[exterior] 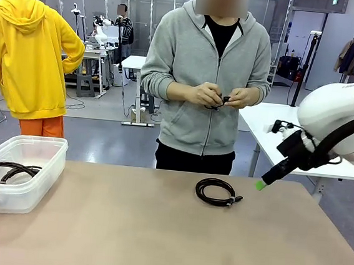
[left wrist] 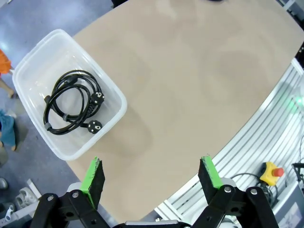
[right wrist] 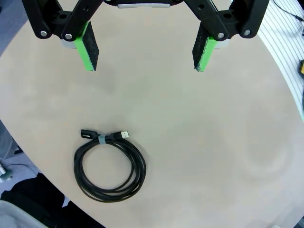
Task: Organize and store the cables.
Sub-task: Place the USB Extension Cable into the Organizing box.
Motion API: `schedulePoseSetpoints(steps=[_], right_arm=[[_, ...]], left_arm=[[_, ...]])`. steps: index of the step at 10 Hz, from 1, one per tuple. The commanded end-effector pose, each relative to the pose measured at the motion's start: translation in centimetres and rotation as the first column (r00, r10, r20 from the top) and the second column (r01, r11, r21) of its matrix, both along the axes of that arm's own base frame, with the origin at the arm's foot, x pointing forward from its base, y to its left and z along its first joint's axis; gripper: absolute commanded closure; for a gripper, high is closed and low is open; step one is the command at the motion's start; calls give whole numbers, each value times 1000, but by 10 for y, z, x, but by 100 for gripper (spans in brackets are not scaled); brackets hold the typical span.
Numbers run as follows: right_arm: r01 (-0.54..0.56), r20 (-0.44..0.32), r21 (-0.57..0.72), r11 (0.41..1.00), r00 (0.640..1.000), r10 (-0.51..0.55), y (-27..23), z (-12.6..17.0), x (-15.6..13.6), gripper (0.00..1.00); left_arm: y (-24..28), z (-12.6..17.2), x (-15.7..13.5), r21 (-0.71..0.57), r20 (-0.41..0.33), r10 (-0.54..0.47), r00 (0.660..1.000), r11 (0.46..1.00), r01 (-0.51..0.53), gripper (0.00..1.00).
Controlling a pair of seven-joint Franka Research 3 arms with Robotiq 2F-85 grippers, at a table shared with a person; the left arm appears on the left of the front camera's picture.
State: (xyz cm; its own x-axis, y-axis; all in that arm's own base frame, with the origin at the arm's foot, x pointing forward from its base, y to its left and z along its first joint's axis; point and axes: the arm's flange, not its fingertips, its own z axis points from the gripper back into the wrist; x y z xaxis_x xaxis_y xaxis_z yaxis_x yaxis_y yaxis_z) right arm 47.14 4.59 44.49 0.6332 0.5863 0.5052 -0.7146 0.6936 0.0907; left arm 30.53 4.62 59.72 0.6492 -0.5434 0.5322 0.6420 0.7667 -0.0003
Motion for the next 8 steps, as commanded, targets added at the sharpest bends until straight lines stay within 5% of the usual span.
schedulePoseSetpoints(steps=[1, 8], right_arm=[[-8, 14, -20, 1000, 1000, 9, 5, -8, 0, 0], [0, 0, 0, 1000, 1000, 0, 0, 0, 0, 0]], left_arm=[[-1, 0, -1, 9, -2, 4, 1000, 1000, -4, 0], [-1, 0, -1, 9, -2, 4, 1000, 1000, -4, 0]])
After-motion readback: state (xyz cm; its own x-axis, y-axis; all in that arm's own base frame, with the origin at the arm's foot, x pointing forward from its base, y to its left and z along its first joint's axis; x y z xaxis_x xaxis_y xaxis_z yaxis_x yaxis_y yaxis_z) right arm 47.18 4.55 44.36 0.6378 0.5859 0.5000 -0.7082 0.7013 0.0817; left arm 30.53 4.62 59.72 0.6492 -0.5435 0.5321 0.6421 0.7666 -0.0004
